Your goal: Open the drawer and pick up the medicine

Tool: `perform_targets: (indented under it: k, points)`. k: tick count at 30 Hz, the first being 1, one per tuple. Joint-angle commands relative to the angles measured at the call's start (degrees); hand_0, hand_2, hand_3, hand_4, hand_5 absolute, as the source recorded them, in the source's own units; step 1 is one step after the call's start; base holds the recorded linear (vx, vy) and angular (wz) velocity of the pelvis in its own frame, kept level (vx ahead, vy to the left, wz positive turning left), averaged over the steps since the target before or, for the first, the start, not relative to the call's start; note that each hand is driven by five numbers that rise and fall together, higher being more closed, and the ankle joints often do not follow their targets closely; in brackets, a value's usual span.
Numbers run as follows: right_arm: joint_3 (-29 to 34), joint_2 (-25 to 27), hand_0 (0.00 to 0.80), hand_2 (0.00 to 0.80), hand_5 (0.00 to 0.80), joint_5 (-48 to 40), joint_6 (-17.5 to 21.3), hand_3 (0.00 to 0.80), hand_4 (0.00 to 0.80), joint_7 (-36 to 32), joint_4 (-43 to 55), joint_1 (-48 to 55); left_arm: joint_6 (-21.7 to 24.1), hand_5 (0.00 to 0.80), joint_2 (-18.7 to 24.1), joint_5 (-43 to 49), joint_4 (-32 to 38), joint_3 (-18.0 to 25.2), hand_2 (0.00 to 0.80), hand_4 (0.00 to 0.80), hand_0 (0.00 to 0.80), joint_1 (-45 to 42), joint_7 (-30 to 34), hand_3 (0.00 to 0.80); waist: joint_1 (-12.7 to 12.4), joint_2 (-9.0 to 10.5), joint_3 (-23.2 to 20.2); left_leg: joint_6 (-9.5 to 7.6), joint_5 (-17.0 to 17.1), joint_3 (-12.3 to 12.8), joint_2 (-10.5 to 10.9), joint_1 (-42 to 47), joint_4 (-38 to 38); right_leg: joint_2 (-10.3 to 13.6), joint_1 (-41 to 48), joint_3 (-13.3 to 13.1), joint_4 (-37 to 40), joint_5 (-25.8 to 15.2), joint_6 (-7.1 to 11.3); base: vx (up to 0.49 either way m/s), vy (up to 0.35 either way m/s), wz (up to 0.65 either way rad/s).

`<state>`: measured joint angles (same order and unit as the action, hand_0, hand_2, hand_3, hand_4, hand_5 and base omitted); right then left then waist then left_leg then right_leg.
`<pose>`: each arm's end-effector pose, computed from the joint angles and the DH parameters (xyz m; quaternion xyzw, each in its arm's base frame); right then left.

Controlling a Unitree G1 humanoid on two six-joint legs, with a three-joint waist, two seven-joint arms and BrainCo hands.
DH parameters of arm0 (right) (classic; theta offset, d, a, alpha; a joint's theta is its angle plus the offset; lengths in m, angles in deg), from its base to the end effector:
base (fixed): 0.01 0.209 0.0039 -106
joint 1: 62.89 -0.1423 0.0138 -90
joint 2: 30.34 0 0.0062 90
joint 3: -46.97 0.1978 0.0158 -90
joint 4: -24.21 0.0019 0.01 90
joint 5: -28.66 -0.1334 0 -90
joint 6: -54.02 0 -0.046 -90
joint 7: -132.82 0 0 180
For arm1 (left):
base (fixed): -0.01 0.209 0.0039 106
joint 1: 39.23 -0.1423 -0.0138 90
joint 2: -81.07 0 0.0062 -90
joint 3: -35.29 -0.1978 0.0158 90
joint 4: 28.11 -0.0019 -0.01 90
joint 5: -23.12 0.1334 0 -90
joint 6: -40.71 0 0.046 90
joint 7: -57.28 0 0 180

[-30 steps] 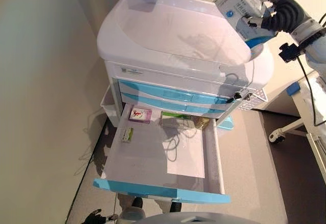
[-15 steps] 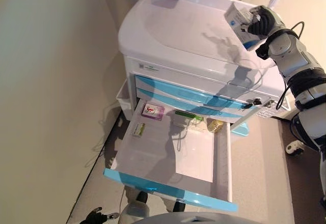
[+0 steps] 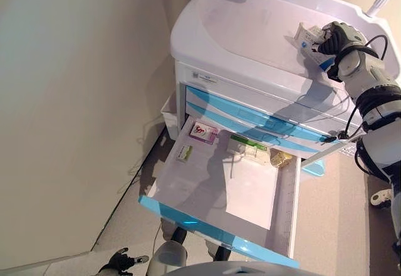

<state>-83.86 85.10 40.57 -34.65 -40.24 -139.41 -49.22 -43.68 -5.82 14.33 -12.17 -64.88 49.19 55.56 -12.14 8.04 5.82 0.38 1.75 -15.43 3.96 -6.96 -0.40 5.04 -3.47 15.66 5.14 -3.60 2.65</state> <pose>0.3674 -0.2758 0.2442 -0.5944 0.0059 -0.1541 0.7892 0.0525 0.2610 -0.1182 0.1356 0.5693 0.0832 0.8066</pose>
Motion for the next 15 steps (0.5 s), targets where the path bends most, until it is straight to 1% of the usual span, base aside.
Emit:
perform_targets:
  k: [1,4,5,6,7,8,9,15]
  points:
    - [-4.0,1.7,0.8,0.8,0.8,2.2,-0.2,0.8,0.8,1.0,-2.5,-5.3,0.9,0.0,1.3,-1.2,-0.6,-2.5,0.0,0.0,0.0,2.4,-1.1,0.0,-1.9,0.69,0.7,-1.49,3.9,1.0,2.2,-1.3,-4.5,1.5,0.6,1.8,-4.7,0.1,3.25,0.01,0.0,0.11]
    - [-3.6,1.9,0.8,0.8,0.8,2.5,-0.2,0.8,0.8,1.0,-3.5,-4.9,0.9,0.0,1.2,-1.1,-0.3,-2.8,0.0,0.0,0.0,2.6,-1.0,0.0,-2.2,0.53,0.7,-1.46,4.0,0.6,2.4,-1.5,-4.5,1.6,0.6,2.2,-4.7,0.2,3.26,0.01,0.004,0.08]
    - [-3.6,2.0,0.693,0.693,0.693,2.5,-0.3,0.693,0.693,0.9,-3.7,-4.8,0.9,0.0,1.2,-1.1,-0.3,-2.8,0.0,0.0,0.0,2.7,-1.1,0.0,-2.2,0.51,0.7,-1.47,4.0,0.6,2.4,-1.5,-4.5,1.6,0.6,2.3,-4.7,0.1,3.26,0.0,0.0,0.0]
    - [-3.6,2.1,0.496,0.496,0.496,2.6,-0.4,0.496,0.496,1.0,-4.1,-4.9,0.9,0.0,1.1,-1.2,-0.2,-3.0,0.0,0.0,0.0,2.8,-1.1,0.0,-2.3,0.43,0.7,-1.46,4.0,0.5,2.4,-1.5,-4.5,1.6,0.6,2.3,-4.7,0.2,3.23,0.0,0.0,0.0]
    - [-3.6,2.1,0.402,0.402,0.402,2.6,-0.4,0.402,0.402,1.0,-4.1,-4.9,0.8,0.0,1.1,-1.2,-0.2,-3.0,0.0,0.0,0.0,2.8,-1.1,0.0,-2.3,0.43,0.7,-1.46,4.0,0.5,2.4,-1.5,-4.5,1.6,0.6,2.3,-4.7,0.2,3.23,0.0,0.0,0.0]
    - [-3.7,2.1,0.044,0.044,0.044,2.9,-0.5,0.044,0.044,1.1,-4.3,-5.0,0.8,0.0,1.1,-1.1,-0.2,-3.0,0.0,0.0,0.0,2.8,-1.1,0.0,-2.3,0.39,0.8,-1.46,4.0,0.5,2.4,-1.5,-4.5,1.6,0.6,2.3,-4.7,0.2,3.19,0.0,0.0,0.0]
    - [-3.4,2.0,0.0,0.0,0.0,2.8,-0.5,0.0,0.0,1.0,-4.2,-4.9,0.9,0.0,1.1,-1.0,-0.4,-2.9,0.0,0.0,0.0,2.9,-1.2,0.0,-2.2,0.35,0.8,-1.46,4.0,0.5,2.4,-1.5,-4.5,1.5,0.6,2.3,-4.7,0.2,3.16,0.0,0.0,0.0]
    - [-3.0,1.8,0.0,0.0,0.0,2.2,-0.6,0.0,0.0,0.9,-4.1,-4.7,0.8,0.0,0.9,-0.8,-0.5,-3.0,0.0,0.0,0.0,2.7,-1.1,0.0,-1.9,0.29,0.7,-1.53,3.8,0.5,2.4,-1.3,-4.5,1.5,0.7,2.2,-4.6,0.2,3.14,0.0,0.0,0.0]
